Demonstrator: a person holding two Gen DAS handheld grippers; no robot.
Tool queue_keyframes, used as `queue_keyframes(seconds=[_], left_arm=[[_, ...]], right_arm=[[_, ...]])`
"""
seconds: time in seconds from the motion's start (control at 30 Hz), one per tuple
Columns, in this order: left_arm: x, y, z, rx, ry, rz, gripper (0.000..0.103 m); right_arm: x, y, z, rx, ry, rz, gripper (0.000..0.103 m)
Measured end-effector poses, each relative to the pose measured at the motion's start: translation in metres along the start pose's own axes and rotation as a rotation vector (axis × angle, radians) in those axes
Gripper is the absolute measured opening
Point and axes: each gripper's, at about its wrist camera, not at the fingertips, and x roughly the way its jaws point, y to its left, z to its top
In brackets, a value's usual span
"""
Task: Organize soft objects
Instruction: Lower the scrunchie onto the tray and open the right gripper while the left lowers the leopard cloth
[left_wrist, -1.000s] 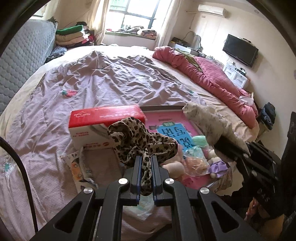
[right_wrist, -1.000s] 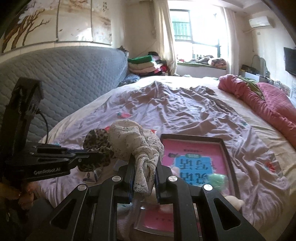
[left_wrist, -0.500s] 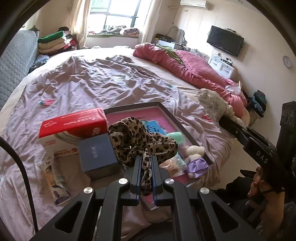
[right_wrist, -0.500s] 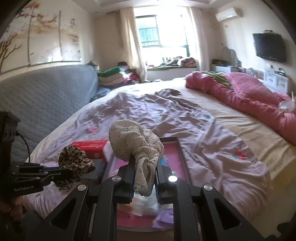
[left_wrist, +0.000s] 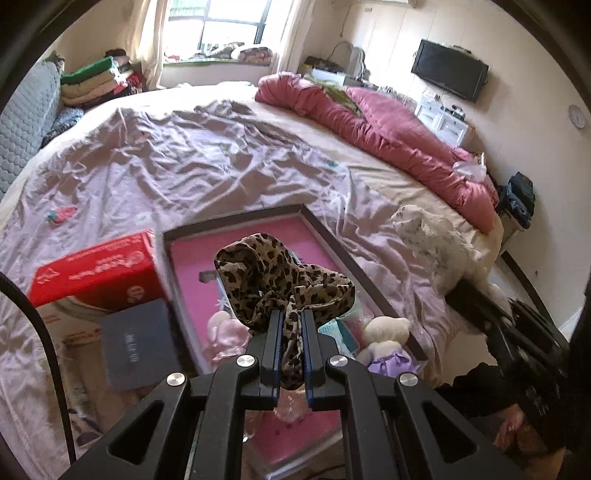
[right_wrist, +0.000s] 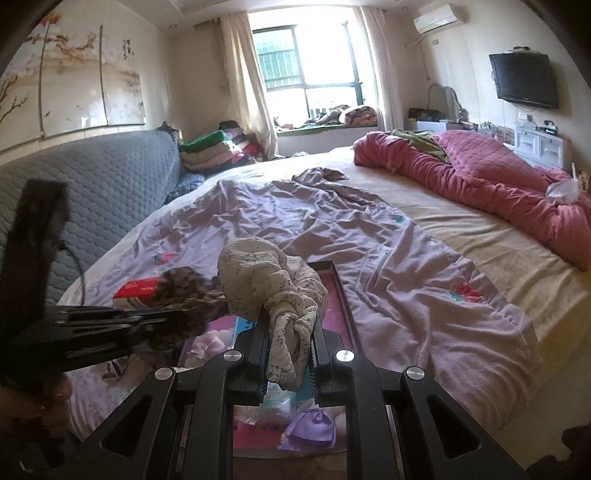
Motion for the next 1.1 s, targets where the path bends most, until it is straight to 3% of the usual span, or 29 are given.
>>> queue_keyframes(seconds=[0.2, 0.5, 1.1], left_arm=[[0.028, 0.001, -0.014, 0.006, 0.061, 0.017, 0.009], [0.029, 0.002, -0.039, 0.023, 0.104, 0.017, 0.009], [0.024, 0.003, -0.058, 0.025, 0.118, -0.001, 0.010]], right_arm=[[0.015, -0.002, -0.008, -0.004, 0.036, -0.011, 0.017], [0.040, -0.005, -0.023, 0.003, 0.103, -0.029, 0.017], [0.073, 0.005, -0.045, -0.045, 0.218, -0.055, 0.020]])
